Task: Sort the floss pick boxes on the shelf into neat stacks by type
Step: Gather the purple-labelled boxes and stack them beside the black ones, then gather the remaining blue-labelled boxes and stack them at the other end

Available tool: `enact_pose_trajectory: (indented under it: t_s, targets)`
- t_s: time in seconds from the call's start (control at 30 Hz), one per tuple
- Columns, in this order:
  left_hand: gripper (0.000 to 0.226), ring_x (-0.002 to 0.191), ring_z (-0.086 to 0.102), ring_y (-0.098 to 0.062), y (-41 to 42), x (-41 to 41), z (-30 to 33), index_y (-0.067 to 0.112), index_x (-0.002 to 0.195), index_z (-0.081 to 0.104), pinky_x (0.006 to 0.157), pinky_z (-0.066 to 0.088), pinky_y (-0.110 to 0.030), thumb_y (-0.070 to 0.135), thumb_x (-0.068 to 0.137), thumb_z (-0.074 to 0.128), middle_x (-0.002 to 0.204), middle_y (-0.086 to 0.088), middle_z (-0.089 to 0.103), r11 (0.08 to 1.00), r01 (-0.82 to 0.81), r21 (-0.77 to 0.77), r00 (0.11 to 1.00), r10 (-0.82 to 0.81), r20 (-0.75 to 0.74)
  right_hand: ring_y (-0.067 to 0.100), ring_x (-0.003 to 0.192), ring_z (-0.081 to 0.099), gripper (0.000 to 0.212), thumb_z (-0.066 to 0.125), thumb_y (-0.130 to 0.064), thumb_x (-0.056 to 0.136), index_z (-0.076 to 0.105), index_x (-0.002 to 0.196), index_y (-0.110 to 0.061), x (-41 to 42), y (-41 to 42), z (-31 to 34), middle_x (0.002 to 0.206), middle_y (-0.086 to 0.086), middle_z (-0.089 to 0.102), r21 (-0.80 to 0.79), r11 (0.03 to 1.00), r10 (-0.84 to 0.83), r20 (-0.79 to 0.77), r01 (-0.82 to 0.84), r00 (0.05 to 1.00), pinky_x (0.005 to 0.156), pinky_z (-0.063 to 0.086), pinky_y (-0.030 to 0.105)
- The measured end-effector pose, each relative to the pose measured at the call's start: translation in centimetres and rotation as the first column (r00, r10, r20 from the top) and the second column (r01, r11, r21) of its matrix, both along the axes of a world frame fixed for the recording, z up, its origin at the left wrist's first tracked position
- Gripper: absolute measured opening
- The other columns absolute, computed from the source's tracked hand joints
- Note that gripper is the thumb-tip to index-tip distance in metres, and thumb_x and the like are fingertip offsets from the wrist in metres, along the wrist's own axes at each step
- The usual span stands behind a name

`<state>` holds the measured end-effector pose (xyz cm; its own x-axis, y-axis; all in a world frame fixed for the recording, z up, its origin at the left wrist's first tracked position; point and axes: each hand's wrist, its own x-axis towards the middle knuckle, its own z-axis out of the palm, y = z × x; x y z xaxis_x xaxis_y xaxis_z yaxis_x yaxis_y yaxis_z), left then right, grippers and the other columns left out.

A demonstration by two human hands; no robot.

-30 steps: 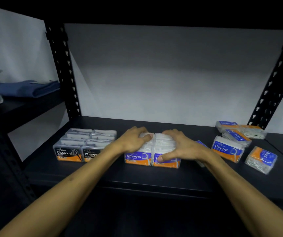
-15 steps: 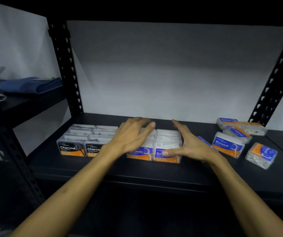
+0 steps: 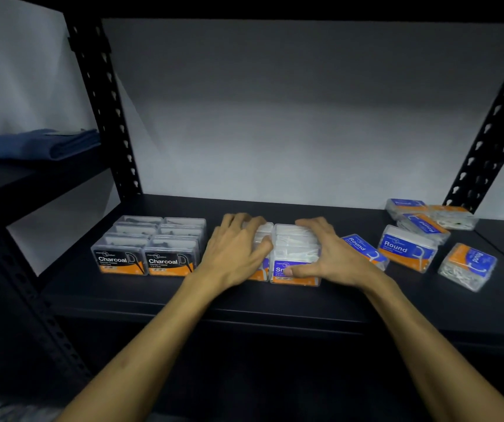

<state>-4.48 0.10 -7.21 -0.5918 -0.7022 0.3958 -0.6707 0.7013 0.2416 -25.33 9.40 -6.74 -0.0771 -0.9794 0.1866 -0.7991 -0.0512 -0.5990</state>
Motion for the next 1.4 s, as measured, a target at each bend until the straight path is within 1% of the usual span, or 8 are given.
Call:
enact_pose_trajectory:
  t_s: [0.4, 0.53, 0.7, 0.83, 1.0, 1.2, 1.3, 1.4]
  targets:
    - [0.056, 0.131, 0.043, -0.024, 0.1, 0.3, 2.0, 0.031, 0.135, 0.054, 0.108, 0.032, -0.045, 0.06, 0.089, 0.04, 0.143, -0.001, 0.05, 0.996, -0.005, -0.088, 0.997, 0.012, 0.079, 0.007, 0.137, 0.026, 0.111, 0.078, -0.06, 0.068, 0.018, 0.156, -0.029, 0.0, 1.7, 1.0, 0.155, -0.008, 0.023, 0.003, 1.0, 0.024, -0.013, -0.024, 1.0, 0.107, 0.029, 0.026]
    - [0.042, 0.125, 0.05, -0.022, 1.5, -1.2, 3.3, 0.025, 0.129, 0.06, 0.103, 0.039, -0.041, 0.048, 0.097, 0.047, 0.137, 0.001, 0.058, 0.994, 0.069, -0.088, 0.994, -0.077, -0.084, 0.003, 0.131, 0.038, 0.08, 0.067, -0.06, 0.078, 0.038, 0.147, -0.031, -1.9, 4.8, 1.1, 0.142, -0.014, 0.04, -0.161, 0.983, -0.069, 0.144, 0.092, 0.987, 0.105, 0.037, 0.028]
    - [0.039, 0.12, 0.053, -0.021, 5.5, -6.1, 3.8, 0.022, 0.122, 0.064, 0.1, 0.043, -0.038, 0.043, 0.092, 0.05, 0.129, 0.003, 0.062, 0.969, 0.24, -0.055, 0.961, -0.245, -0.126, 0.019, 0.113, 0.054, 0.041, 0.074, -0.031, 0.085, 0.062, 0.122, -0.016, -6.1, 8.0, -0.2, 0.117, -0.001, 0.058, -0.375, 0.892, -0.265, 0.021, 0.254, 0.964, 0.095, 0.041, 0.027]
    - [0.035, 0.121, 0.051, -0.021, 8.6, -11.4, 3.2, 0.019, 0.121, 0.065, 0.102, 0.04, -0.029, 0.029, 0.088, 0.056, 0.131, 0.0, 0.057, 0.925, 0.378, 0.046, 0.922, -0.371, -0.112, 0.024, 0.117, 0.045, 0.031, 0.071, -0.013, 0.084, 0.063, 0.113, -0.009, -9.2, 10.6, -1.2, 0.118, 0.007, 0.056, -0.476, 0.8, -0.436, -0.043, 0.365, 0.899, 0.098, 0.038, 0.033]
    - [0.061, 0.139, 0.037, -0.027, 9.1, -16.8, 3.8, 0.021, 0.144, 0.045, 0.112, 0.034, -0.037, 0.04, 0.088, 0.065, 0.152, -0.007, 0.036, 0.888, 0.33, 0.322, 0.911, -0.388, 0.137, 0.022, 0.12, 0.04, 0.047, 0.071, -0.022, 0.087, 0.056, 0.13, -0.016, -13.1, 13.0, -2.2, 0.133, 0.005, 0.049, -0.386, 0.801, -0.5, -0.013, 0.457, 0.866, 0.101, 0.04, 0.04]
    - [0.11, 0.14, 0.04, -0.028, 7.0, -18.2, 5.2, 0.034, 0.158, 0.011, 0.109, 0.036, -0.038, 0.04, 0.076, 0.083, 0.157, -0.006, 0.037, 0.867, 0.209, 0.452, 0.854, -0.387, 0.348, 0.021, 0.136, 0.035, 0.064, 0.065, -0.039, 0.092, 0.038, 0.149, -0.028, -14.0, 13.2, -2.8, 0.149, 0.001, 0.044, -0.332, 0.864, -0.428, -0.09, 0.378, 0.899, 0.113, 0.031, 0.047]
    - [0.113, 0.144, 0.034, -0.027, 6.7, -18.1, 5.4, 0.034, 0.158, 0.013, 0.114, 0.033, -0.04, 0.047, 0.072, 0.084, 0.161, -0.001, 0.031, 0.887, 0.169, 0.429, 0.822, -0.367, 0.435, 0.025, 0.142, 0.028, 0.058, 0.059, -0.045, 0.094, 0.04, 0.148, -0.032, -14.2, 12.5, -3.0, 0.155, 0.003, 0.036, -0.297, 0.87, -0.463, -0.223, 0.393, 0.858, 0.112, 0.026, 0.051]
    - [0.102, 0.141, 0.039, -0.028, 6.9, -18.0, 4.9, 0.028, 0.154, 0.032, 0.113, 0.036, -0.041, 0.067, 0.07, 0.076, 0.155, -0.003, 0.039, 0.918, 0.142, 0.37, 0.816, -0.321, 0.481, 0.024, 0.14, 0.033, 0.047, 0.064, -0.037, 0.093, 0.054, 0.136, -0.025, -14.4, 12.0, -2.9, 0.15, 0.004, 0.044, -0.344, 0.845, -0.48, -0.15, 0.41, 0.864, 0.109, 0.03, 0.051]
